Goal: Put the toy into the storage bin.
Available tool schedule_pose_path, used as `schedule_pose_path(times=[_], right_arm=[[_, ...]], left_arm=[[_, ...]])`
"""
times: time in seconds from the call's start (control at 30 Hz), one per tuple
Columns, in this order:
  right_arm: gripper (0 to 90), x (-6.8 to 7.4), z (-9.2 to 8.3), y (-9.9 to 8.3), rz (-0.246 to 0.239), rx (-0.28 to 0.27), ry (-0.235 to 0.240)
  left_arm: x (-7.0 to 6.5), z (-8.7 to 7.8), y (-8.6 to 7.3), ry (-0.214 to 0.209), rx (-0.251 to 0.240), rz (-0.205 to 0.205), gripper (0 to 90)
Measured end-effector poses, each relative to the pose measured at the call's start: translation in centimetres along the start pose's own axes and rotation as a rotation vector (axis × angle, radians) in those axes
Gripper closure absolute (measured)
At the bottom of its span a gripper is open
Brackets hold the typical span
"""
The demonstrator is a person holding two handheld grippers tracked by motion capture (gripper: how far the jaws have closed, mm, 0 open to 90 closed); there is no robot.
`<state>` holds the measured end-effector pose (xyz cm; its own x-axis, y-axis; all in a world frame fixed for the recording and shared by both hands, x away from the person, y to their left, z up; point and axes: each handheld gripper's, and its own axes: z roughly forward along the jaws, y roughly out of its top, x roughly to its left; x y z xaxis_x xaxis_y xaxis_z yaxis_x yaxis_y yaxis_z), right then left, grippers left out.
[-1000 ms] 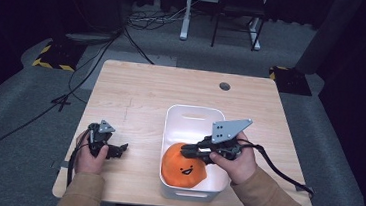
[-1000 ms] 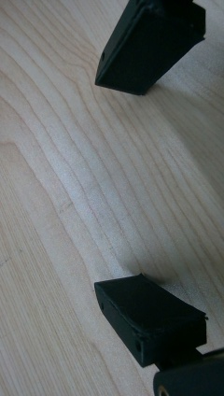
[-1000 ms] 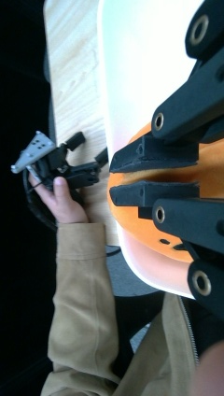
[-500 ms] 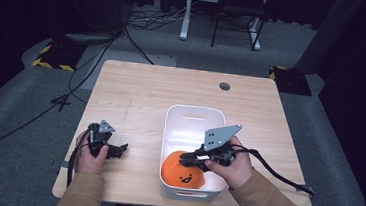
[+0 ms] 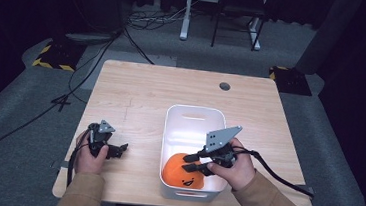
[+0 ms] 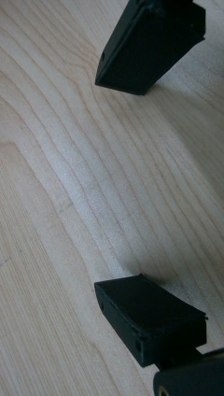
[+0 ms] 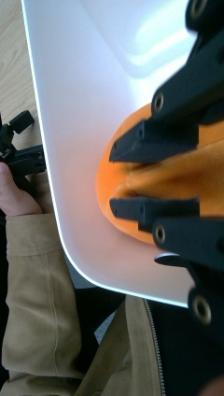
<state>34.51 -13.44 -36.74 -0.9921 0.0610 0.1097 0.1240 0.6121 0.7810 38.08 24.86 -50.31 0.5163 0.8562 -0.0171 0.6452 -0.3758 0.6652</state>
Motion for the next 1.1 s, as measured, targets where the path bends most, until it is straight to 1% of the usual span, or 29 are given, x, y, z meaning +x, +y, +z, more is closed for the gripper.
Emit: schedule_pose_path(times=[0.1,0.17,0.3,0.43,0.57,0.6,0.67,0.7,0.83,0.9,1.0,1.03,1.07,1.1], right_arm=[[60.6,0.1,-0.2,0.1,0.009,-0.005,-0.006],[54.8,0.1,-0.5,0.2,0.015,-0.022,-0.015],[50.0,-0.1,-1.2,0.4,0.021,-0.055,-0.03],[45.8,-0.3,-2.2,0.8,0.026,-0.091,-0.065],[40.4,-0.8,-3.4,1.1,0.034,-0.115,-0.119],[39.3,-1.0,-3.9,1.2,0.034,-0.121,-0.139],[37.6,-1.2,-4.6,1.3,0.04,-0.129,-0.158],[36.9,-1.3,-4.9,1.3,0.044,-0.129,-0.164],[33.5,-1.8,-6.4,1.5,0.051,-0.138,-0.216],[31.8,-2.1,-7.2,1.4,0.062,-0.139,-0.256],[29.8,-2.8,-8.0,0.9,0.101,-0.16,-0.296],[28.4,-3.1,-8.3,0.5,0.112,-0.162,-0.316],[27.5,-3.4,-8.6,0.3,0.122,-0.138,-0.35],[27.6,-3.6,-8.8,0.0,0.124,-0.139,-0.373]], left_arm=[[0.0,0.0,0.0,-0.001,0.001,-0.001,5.2],[0.0,0.0,0.0,0.002,-0.002,0.0,5.2],[0.0,0.0,0.0,0.0,0.0,-0.001,5.2],[0.0,0.0,0.0,0.0,-0.001,-0.003,5.2],[-0.1,0.0,0.0,0.003,-0.003,-0.006,5.2],[-0.1,0.0,-0.1,0.004,-0.003,-0.008,5.2],[-0.1,0.0,-0.1,0.005,-0.004,-0.01,5.2],[-0.1,-0.1,-0.1,0.001,0.004,-0.005,5.2],[-0.1,0.0,-0.1,0.007,-0.002,-0.01,5.2],[-0.2,0.0,-0.1,0.01,-0.002,-0.016,5.2],[-0.2,-0.1,-0.2,0.014,-0.004,-0.022,5.2],[-0.3,-0.1,-0.2,0.018,-0.003,-0.025,5.2],[-0.3,-0.1,-0.2,0.018,-0.005,-0.026,5.2],[-0.3,-0.1,-0.2,0.018,-0.005,-0.027,5.2]])
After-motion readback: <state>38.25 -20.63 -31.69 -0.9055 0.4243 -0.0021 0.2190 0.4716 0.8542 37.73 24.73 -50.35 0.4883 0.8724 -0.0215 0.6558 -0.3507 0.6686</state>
